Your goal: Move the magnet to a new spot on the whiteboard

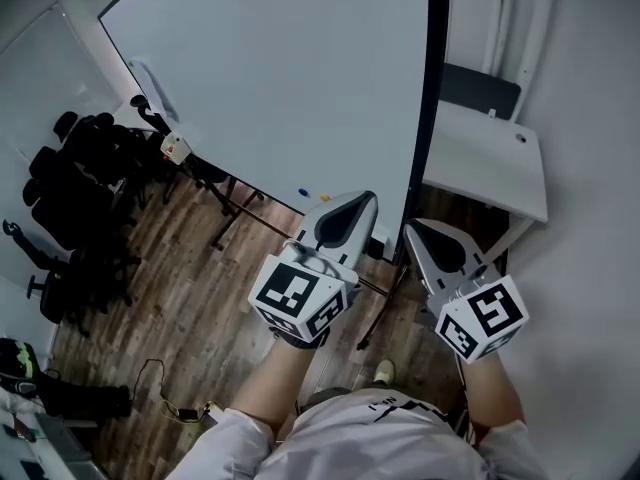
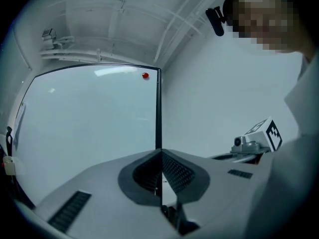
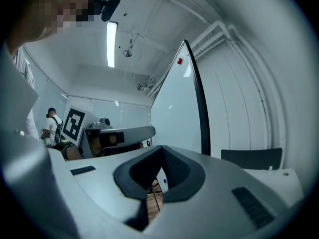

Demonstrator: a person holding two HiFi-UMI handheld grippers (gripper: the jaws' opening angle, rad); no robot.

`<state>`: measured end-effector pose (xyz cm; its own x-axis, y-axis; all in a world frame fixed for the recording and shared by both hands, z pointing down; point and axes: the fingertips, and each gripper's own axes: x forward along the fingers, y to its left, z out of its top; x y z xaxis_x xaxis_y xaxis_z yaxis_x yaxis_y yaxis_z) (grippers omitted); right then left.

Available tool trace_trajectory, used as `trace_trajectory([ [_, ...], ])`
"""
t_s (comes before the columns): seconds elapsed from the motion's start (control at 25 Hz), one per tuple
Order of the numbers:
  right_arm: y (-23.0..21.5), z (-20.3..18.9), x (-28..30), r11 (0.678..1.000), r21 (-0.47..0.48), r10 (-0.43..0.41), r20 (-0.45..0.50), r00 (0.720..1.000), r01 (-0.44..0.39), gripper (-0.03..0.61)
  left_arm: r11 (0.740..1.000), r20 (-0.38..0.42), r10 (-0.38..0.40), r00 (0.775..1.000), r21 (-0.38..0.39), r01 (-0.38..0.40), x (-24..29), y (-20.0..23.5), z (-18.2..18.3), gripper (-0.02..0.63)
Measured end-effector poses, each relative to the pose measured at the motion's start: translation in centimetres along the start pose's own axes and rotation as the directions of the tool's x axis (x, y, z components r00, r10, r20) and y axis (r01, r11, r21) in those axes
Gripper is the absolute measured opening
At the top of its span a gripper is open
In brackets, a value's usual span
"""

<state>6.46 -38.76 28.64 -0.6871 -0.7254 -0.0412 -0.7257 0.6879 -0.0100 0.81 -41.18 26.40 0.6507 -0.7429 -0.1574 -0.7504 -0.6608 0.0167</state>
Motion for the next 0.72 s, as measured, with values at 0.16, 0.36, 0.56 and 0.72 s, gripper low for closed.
trace_trajectory([
  [0.16, -2.1, 1.0, 2.3, 0.999, -0.017, 0.035, 0.025, 0.999, -0.034, 0.006, 0.999, 0.019, 0.038, 0.999, 0.02, -0.038, 2.0, 1.9, 0.7, 0.012],
  [0.36, -3.6, 3.3, 4.6, 0.999, -0.034, 0.044, 0.049, 0.998, -0.043, 0.006, 0.998, 0.019, 0.046, 0.999, 0.05, -0.047, 3.4, 3.7, 1.9, 0.012],
  [0.56, -4.3, 6.5, 6.4, 0.998, -0.045, 0.039, 0.051, 0.998, -0.036, 0.006, 0.995, 0.059, 0.026, 0.998, 0.09, -0.031, 5.0, 5.3, 5.9, 0.012],
  [0.72, -3.8, 8.6, 7.4, 0.997, -0.072, 0.042, 0.065, 0.997, -0.037, 0.006, 0.983, 0.103, 0.013, 0.995, 0.183, -0.032, 5.8, 6.1, 10.2, 0.013],
])
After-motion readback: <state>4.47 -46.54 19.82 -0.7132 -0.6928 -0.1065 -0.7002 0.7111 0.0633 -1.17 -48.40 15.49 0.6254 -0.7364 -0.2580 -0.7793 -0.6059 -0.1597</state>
